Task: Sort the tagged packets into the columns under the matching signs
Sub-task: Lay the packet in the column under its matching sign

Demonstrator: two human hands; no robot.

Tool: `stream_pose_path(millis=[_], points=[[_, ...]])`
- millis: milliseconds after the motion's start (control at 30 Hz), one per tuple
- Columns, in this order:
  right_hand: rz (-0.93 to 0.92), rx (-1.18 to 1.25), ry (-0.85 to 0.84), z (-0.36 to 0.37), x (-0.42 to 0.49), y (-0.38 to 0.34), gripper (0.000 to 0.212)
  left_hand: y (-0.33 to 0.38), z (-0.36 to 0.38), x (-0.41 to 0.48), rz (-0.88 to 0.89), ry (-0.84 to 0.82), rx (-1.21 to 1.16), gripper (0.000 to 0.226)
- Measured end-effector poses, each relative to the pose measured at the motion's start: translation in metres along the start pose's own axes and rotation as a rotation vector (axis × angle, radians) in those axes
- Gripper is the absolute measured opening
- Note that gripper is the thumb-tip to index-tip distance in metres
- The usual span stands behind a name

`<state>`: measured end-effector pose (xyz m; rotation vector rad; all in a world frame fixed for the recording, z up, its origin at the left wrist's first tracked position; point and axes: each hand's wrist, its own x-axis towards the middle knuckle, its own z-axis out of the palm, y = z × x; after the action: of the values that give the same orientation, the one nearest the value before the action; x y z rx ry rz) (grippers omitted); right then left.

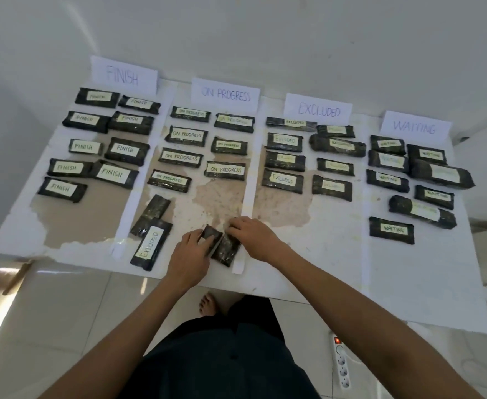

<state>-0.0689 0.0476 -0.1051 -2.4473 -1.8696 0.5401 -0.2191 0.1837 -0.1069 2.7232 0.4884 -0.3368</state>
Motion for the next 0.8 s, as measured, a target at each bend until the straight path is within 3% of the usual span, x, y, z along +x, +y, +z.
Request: stream_pose_path(millis=[333,500,633,800], points=[[-0.027,-0.286,-0.052,0.006,0.010,0.000,0.029,0.004,-0.003,-0.002,-0.036,0.012,-0.099,0.051],[0.211,0.193,-0.080,-0.017,-0.010,0.012,0.029,0.009,-0.014,0.002,0.016,0.026,-0.255,0.047],[0.396,0.678,-0.104,-0.043,-0.036,0.015,0.026,0.023,-0.034,0.006,-0.085,-0.080,-0.642,0.039],[0.492,0.955,-0.082,-0.061,-0.060,0.012,0.024,0.035,-0.052,0.013,-0.188,-0.097,-0.904,0.023]])
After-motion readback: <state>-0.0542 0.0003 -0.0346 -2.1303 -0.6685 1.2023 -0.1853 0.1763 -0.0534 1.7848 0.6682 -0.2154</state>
